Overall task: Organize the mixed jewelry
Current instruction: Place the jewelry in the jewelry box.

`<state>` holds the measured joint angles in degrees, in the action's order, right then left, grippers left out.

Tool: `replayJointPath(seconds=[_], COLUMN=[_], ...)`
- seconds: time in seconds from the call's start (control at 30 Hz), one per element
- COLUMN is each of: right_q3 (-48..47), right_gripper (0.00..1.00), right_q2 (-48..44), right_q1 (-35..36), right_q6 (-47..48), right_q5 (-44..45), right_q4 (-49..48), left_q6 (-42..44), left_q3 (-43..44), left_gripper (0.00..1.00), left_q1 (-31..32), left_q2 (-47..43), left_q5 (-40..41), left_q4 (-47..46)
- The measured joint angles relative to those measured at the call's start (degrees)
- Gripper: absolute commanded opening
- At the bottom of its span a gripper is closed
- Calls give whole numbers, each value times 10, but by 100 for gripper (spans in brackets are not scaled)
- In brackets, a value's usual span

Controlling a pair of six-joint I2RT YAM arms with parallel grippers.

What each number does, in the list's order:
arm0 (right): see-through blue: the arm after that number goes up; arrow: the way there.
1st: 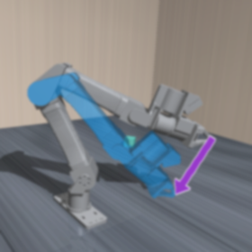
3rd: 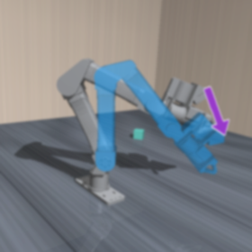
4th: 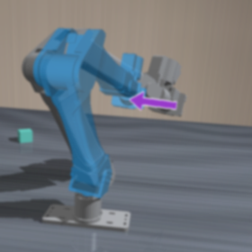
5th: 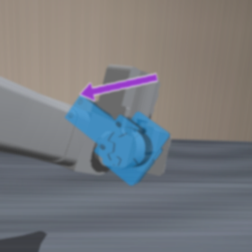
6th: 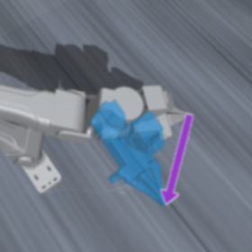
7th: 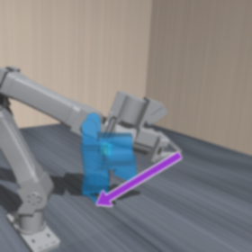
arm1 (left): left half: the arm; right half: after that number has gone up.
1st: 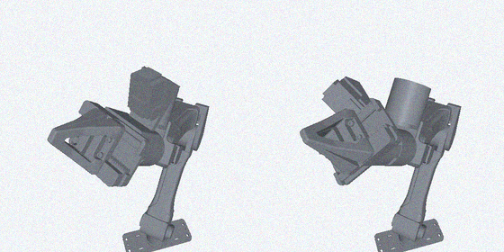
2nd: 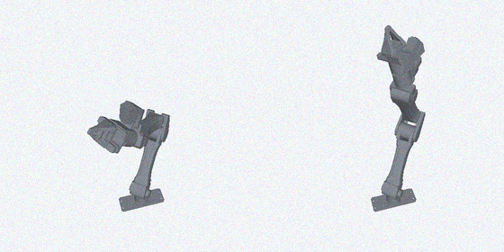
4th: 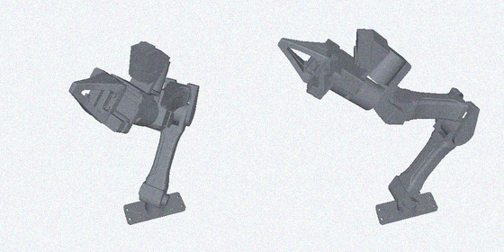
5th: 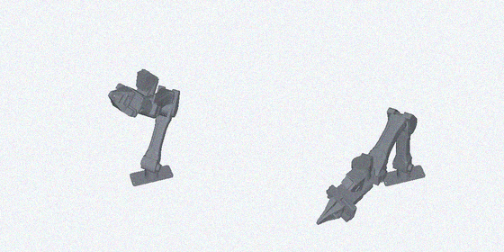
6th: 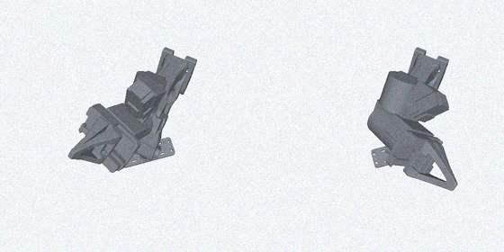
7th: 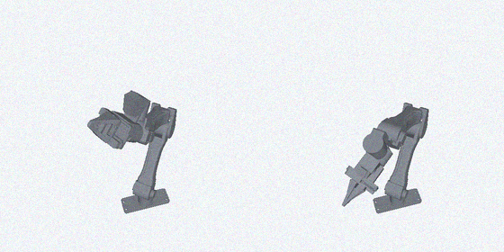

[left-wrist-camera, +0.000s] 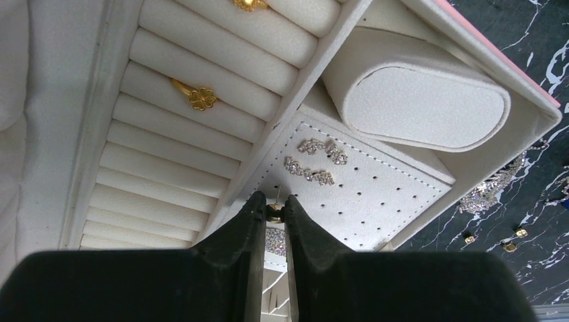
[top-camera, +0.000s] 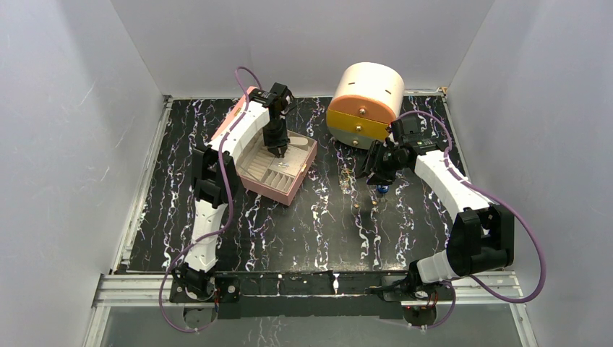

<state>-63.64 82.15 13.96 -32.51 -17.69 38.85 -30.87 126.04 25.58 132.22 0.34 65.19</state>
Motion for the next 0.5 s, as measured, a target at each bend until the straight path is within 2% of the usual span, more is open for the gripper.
replayJointPath(seconds=[0.5], right_q3=[0], right_gripper=[56], right_q2=[0], right_q1=[0], right_q6=[0], right_q5=[0], right_q4=[0], left_q6=[-3], left_q3=[0], left_gripper=[0], left_q1=[4], left_q2=[0], left_q5=[21], left_q4=[2])
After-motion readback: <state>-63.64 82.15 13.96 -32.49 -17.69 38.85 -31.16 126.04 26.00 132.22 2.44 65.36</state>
